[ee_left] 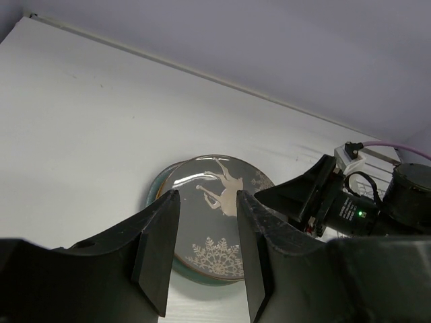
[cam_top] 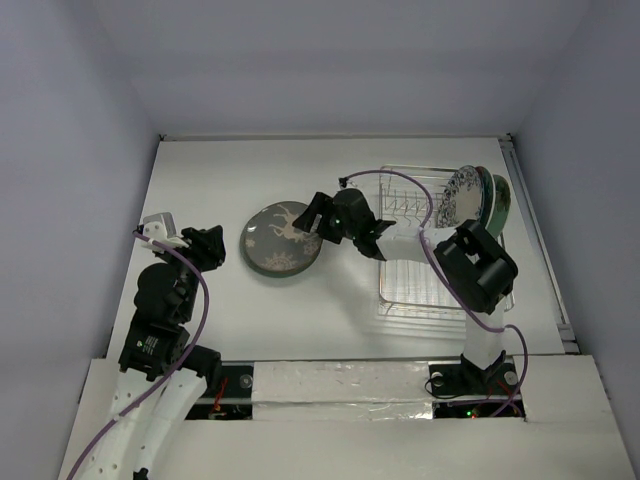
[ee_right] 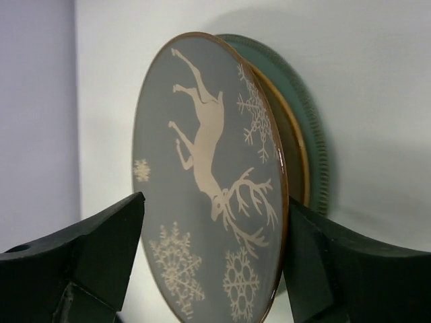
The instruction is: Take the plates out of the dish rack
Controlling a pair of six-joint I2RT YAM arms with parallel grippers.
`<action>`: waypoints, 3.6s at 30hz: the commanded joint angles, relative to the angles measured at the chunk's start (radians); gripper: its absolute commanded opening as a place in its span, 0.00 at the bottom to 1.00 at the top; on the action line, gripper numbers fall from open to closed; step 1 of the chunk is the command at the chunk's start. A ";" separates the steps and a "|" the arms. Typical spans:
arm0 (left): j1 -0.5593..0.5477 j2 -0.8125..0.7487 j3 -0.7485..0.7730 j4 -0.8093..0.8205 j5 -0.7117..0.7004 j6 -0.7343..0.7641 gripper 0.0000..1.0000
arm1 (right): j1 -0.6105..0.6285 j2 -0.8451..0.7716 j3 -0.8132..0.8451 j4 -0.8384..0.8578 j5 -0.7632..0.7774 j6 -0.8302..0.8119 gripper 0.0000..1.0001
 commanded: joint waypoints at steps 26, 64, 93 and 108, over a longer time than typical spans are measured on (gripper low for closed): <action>0.004 -0.020 0.011 0.038 0.003 0.005 0.31 | -0.075 -0.568 0.066 -0.676 0.668 -0.499 0.00; 0.004 0.003 0.013 0.041 0.003 0.004 0.33 | -0.485 -0.929 -0.165 -0.745 0.806 -0.503 0.35; 0.004 0.006 0.011 0.038 0.003 0.004 0.33 | -0.542 -0.645 -0.100 -0.676 0.815 -0.597 0.19; 0.013 0.006 0.011 0.040 0.003 0.002 0.33 | -0.504 -0.840 0.113 -0.783 0.726 -0.640 0.00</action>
